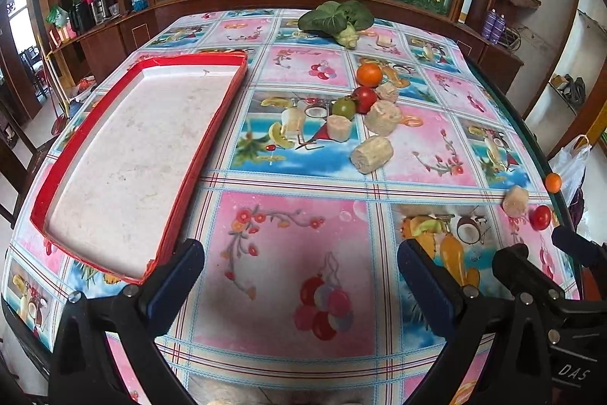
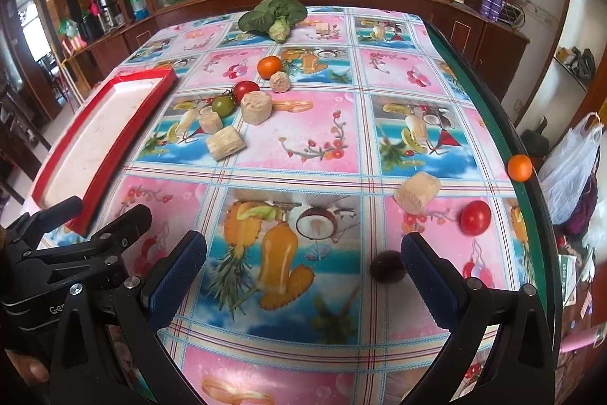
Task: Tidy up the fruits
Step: 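Move both tools toward the fruits on the table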
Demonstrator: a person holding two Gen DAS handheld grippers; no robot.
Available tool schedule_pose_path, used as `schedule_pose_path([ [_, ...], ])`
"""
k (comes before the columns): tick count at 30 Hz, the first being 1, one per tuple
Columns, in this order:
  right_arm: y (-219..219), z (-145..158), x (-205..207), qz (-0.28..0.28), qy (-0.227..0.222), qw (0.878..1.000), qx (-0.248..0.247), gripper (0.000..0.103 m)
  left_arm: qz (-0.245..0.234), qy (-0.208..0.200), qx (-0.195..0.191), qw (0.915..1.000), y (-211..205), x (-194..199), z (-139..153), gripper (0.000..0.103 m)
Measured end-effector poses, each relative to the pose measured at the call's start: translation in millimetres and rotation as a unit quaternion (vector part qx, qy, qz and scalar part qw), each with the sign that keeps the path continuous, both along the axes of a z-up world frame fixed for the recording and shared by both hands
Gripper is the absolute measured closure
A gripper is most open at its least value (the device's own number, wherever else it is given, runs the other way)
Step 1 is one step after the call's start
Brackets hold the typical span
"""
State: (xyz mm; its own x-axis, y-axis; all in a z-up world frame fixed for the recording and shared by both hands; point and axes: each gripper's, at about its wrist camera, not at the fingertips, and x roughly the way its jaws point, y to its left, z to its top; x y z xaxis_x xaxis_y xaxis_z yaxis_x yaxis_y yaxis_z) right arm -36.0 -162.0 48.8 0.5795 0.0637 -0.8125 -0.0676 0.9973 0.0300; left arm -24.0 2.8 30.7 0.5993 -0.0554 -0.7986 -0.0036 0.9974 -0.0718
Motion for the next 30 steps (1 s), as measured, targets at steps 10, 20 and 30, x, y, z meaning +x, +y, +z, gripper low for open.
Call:
schedule_pose_path([
  [10,-11.9,-2.5,-3.5,-0.011,0.010,1.000,0.009,0.000,-0.010,-0.009,0.022,0.9997,-7.5,-3.6,3.5,0.000],
  [20,-15.3,-3.2,-4.2,-0.011,0.014,1.000,0.012,0.000,-0.010,0.001,0.024,0.9997,-9.5,-1.1,4.6,0.000],
  [30,-23.1,-5.0,-3.8,-0.015,0.018,1.000,0.012,0.000,-0.019,-0.008,0.032,0.9993,-17.5,-0.7,5.2,0.000],
])
